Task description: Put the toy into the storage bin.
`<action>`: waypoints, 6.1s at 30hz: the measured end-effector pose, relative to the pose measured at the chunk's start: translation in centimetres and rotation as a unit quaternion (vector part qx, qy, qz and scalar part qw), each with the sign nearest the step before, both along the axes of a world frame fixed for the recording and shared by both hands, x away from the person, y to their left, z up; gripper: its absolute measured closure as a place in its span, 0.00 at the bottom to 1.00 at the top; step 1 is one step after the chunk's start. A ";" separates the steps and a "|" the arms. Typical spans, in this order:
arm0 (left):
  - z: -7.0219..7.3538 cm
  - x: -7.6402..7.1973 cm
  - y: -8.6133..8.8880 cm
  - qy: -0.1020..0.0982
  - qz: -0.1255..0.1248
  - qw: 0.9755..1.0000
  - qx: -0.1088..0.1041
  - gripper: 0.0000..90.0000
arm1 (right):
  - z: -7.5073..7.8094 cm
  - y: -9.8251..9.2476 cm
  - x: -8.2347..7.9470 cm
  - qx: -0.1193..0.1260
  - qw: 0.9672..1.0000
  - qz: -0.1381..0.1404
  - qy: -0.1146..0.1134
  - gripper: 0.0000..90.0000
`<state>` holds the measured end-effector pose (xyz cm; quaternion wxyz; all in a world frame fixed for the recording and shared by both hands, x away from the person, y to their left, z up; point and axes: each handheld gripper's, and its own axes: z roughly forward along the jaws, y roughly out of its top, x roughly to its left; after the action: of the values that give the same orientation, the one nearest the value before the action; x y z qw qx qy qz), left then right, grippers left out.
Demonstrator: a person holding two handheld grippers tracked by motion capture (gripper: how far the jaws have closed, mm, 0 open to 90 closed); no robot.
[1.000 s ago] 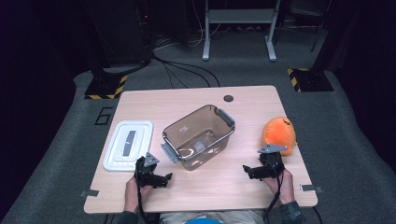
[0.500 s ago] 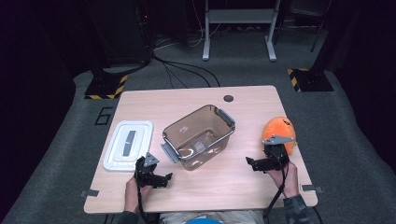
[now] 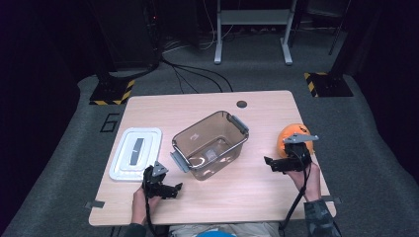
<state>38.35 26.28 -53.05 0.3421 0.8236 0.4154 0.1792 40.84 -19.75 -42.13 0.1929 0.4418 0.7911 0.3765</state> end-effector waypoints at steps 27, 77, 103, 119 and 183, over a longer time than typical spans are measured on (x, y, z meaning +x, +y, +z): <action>0.0 0.0 0.0 0.002 -0.002 1.000 -0.001 0.00 | 2.9 -3.7 3.9 0.005 0.997 -0.072 -0.005 0.02; 0.0 0.0 0.0 0.003 -0.003 1.000 0.000 0.00 | -1.0 -8.0 9.5 0.052 0.978 -0.183 0.079 0.69; 0.0 0.0 0.0 0.003 -0.003 1.000 0.000 0.00 | 4.5 -4.7 8.1 0.032 0.996 -0.088 0.014 0.70; 0.0 0.0 0.0 0.003 -0.004 1.000 0.001 0.00 | 7.5 -2.8 7.7 0.025 0.999 -0.045 -0.005 0.69; 0.0 0.0 0.0 0.003 -0.003 1.000 0.001 0.00 | 15.3 6.7 9.2 -0.038 0.993 0.106 -0.039 0.69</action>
<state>38.39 26.30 -53.01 0.3406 0.8258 0.4137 0.1761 50.00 -13.02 -26.81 0.1990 0.3324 0.8395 0.3810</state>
